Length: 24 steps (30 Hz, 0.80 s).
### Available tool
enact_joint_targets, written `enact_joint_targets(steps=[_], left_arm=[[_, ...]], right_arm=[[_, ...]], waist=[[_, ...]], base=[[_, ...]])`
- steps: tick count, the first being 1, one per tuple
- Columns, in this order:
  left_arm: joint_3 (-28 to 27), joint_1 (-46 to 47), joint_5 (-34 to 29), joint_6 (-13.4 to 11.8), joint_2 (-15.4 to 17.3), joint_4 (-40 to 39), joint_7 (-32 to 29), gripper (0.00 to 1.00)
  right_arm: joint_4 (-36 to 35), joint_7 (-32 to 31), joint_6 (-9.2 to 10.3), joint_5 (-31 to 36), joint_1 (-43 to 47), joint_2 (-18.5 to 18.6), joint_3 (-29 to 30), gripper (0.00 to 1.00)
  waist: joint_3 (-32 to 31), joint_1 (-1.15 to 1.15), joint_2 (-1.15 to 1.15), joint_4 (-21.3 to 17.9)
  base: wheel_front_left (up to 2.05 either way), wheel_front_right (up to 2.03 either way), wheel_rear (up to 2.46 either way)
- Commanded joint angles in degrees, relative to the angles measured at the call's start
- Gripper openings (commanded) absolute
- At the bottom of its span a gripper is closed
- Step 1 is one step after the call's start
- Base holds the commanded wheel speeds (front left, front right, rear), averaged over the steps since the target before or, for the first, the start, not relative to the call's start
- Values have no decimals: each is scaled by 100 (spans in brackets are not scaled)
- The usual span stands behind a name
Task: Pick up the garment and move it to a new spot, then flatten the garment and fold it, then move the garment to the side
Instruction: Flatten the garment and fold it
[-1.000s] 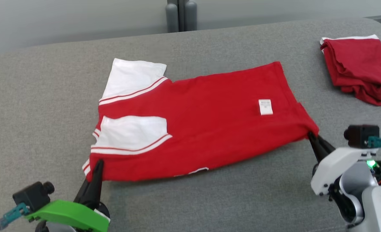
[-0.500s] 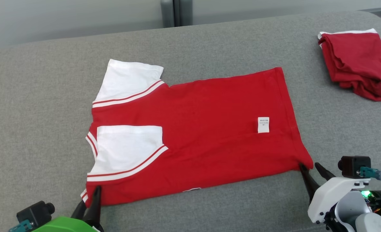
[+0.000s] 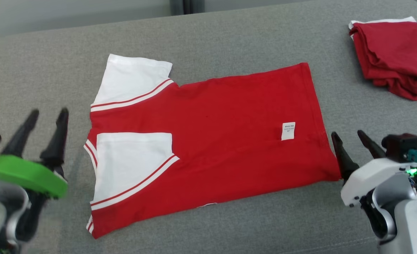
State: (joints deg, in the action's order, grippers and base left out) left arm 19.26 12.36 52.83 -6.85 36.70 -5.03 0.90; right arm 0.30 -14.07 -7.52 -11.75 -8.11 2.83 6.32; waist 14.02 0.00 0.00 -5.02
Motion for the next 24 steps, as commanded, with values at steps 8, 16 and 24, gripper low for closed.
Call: enact_joint_targets(steps=[8,16,24], left_arm=[[279,2369,-291,478,632,278,-1511,100],[707,3687,-531,940,780,1389,-2508,100],[844,4169,-467,1170,872,2015,-2907,100]], right_arm=[[34,11,7,222,-1168,15,-647,100],[328,120,7,284,-2128,68,-1239,100],[642,344,7,180,-2537,56,-1526,100]], waist=[[832,0,0,-409],[1540,0,0,-833],[2031,0,0,-1118]], base=[[0,0,0],[0,0,0],[0,0,0]])
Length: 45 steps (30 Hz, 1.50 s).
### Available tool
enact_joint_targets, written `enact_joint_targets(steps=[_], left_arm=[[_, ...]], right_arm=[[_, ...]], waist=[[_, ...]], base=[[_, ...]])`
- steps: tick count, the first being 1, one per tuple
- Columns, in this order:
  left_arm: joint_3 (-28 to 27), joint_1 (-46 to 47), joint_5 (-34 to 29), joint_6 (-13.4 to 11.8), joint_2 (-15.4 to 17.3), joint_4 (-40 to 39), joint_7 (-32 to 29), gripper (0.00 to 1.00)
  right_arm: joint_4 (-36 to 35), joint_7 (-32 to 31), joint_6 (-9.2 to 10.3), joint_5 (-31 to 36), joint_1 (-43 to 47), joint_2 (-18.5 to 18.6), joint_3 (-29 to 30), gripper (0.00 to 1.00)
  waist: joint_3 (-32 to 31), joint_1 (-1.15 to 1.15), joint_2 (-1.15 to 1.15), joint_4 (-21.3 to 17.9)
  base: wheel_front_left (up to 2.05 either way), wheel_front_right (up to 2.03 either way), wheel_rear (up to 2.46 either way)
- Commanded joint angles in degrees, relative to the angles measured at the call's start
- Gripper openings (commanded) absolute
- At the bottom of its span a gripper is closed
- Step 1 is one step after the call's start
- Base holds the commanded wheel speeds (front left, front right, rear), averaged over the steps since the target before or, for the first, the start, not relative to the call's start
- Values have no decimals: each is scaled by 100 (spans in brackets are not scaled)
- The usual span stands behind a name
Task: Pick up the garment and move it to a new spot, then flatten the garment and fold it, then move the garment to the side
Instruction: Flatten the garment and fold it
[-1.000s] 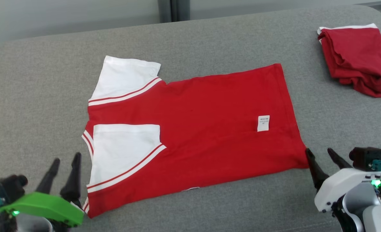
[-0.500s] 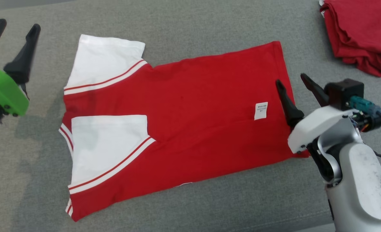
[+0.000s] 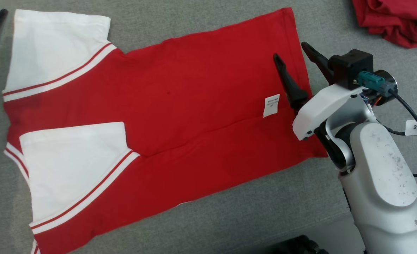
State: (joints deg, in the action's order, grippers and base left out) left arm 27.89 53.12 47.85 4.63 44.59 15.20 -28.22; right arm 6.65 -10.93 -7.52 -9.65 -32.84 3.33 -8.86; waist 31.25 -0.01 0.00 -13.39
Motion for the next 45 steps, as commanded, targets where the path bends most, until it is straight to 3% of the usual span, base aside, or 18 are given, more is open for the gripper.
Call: enact_joint_targets(steps=[1,11,19,20,21,25,35,45], left_arm=[[-16,108,48,36,116,57,-34,100],[-70,118,92,-1,227,206,-17,100],[137,193,84,91,67,50,-160,99],[159,199,77,95,63,36,-172,81],[198,207,48,111,68,6,-184,53],[282,249,-86,147,52,-74,-31,1],[355,372,-353,180,-241,114,698,0],[433,276,-275,230,-426,-238,1159,0]], right_arm=[[58,78,7,-65,-93,-1,-19,100],[303,324,7,-145,-172,-20,-17,100],[383,366,7,-171,-290,-32,-70,100],[389,364,7,-157,-312,-32,-76,100],[396,360,7,-136,-335,-33,-81,100],[440,315,7,-78,-451,-13,-83,100],[868,144,7,42,-1128,310,-191,100],[1911,-343,7,18,-1998,635,-188,100]], waist=[[357,1,0,-311],[563,1,0,-395],[612,1,0,-395],[611,1,0,-390],[607,1,0,-384],[581,1,0,-346],[458,1,0,-75],[385,1,0,373]], base=[[0,0,0],[0,0,0],[0,0,0],[0,0,0],[0,0,0],[0,0,0],[0,0,0],[0,0,0]])
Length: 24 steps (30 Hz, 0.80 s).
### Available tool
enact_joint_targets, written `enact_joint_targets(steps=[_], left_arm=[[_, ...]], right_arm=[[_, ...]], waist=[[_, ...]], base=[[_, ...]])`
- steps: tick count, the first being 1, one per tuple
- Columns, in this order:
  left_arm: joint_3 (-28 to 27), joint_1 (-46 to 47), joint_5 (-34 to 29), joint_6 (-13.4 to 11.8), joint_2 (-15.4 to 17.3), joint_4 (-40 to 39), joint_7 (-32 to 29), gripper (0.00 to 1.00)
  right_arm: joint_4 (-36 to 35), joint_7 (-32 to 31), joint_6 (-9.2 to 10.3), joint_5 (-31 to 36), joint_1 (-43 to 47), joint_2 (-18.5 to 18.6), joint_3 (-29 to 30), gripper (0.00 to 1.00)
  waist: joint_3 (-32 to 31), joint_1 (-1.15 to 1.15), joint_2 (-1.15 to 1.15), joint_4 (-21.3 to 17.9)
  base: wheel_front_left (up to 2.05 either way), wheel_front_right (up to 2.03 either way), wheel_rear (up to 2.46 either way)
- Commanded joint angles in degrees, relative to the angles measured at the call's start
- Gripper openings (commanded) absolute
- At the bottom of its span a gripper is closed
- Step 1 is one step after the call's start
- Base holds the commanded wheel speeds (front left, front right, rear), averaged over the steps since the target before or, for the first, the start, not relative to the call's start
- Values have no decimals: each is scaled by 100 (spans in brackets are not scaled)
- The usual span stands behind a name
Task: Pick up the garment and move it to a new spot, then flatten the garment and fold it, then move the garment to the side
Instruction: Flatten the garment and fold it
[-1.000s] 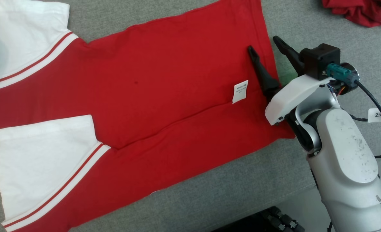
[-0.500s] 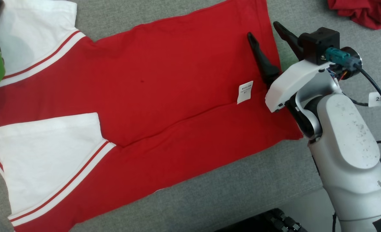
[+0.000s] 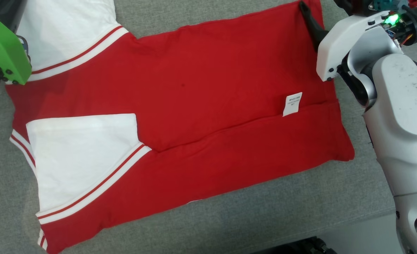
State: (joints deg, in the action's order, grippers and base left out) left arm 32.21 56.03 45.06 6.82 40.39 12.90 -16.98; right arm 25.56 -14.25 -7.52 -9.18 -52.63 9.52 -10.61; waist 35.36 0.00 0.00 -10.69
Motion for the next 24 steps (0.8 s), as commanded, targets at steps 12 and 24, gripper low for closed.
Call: enact_joint_targets(steps=[12,24], left_arm=[[201,-67,31,41,-243,-73,308,0],[322,149,68,65,-451,187,848,0]], right_arm=[[663,-432,8,-446,-165,258,-86,0],[901,367,7,-264,-366,153,121,0]], waist=[[-258,0,0,369],[-660,0,0,520]], base=[[0,0,0],[0,0,0]])
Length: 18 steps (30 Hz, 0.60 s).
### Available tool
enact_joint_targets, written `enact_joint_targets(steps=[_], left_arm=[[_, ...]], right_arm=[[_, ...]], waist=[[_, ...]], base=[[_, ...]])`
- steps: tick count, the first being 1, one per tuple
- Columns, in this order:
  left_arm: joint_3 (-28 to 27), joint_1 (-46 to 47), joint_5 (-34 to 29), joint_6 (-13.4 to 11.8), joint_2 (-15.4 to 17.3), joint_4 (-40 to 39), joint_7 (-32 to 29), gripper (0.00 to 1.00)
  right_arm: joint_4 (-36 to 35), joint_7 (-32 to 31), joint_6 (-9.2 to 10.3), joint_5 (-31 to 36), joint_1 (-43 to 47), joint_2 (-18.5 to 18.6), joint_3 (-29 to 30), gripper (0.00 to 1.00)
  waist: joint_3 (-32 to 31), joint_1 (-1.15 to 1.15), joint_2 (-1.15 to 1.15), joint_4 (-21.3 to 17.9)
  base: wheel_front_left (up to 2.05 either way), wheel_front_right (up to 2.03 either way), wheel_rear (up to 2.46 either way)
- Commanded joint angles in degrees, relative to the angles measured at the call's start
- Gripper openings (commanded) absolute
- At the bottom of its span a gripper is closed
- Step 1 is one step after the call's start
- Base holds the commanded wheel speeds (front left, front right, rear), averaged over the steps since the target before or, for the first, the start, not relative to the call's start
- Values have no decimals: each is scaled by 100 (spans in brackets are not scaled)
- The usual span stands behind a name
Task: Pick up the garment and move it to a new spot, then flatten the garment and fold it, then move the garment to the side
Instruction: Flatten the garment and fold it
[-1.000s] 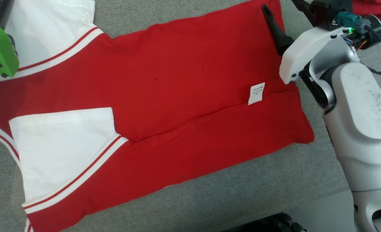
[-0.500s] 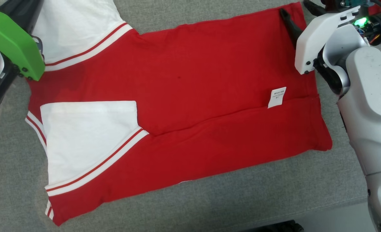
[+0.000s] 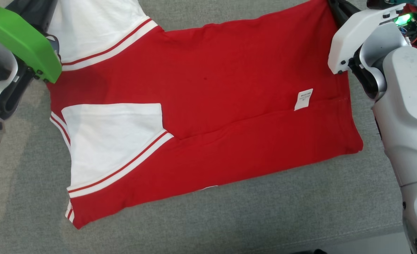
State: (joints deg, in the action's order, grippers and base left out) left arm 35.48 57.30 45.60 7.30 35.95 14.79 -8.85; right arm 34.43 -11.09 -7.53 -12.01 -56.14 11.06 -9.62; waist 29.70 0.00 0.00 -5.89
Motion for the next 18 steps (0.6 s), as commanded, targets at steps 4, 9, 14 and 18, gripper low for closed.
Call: enact_joint_targets(steps=[4,9,14,18], left_arm=[[28,-302,166,24,23,-126,291,0],[67,-1064,384,-8,210,-638,532,0],[31,-2130,597,-291,438,-1266,830,0],[16,-2861,742,-531,506,-1606,1071,0]], right_arm=[[16,406,8,0,251,-1,27,0],[-167,719,8,-147,812,64,-46,0],[-508,916,8,-309,1570,163,0,0],[-817,957,8,-388,2078,196,150,0]], waist=[[-322,0,0,83],[-610,0,0,138],[-869,0,0,225],[-985,0,0,269]], base=[[0,0,0],[0,0,0],[0,0,0],[0,0,0]])
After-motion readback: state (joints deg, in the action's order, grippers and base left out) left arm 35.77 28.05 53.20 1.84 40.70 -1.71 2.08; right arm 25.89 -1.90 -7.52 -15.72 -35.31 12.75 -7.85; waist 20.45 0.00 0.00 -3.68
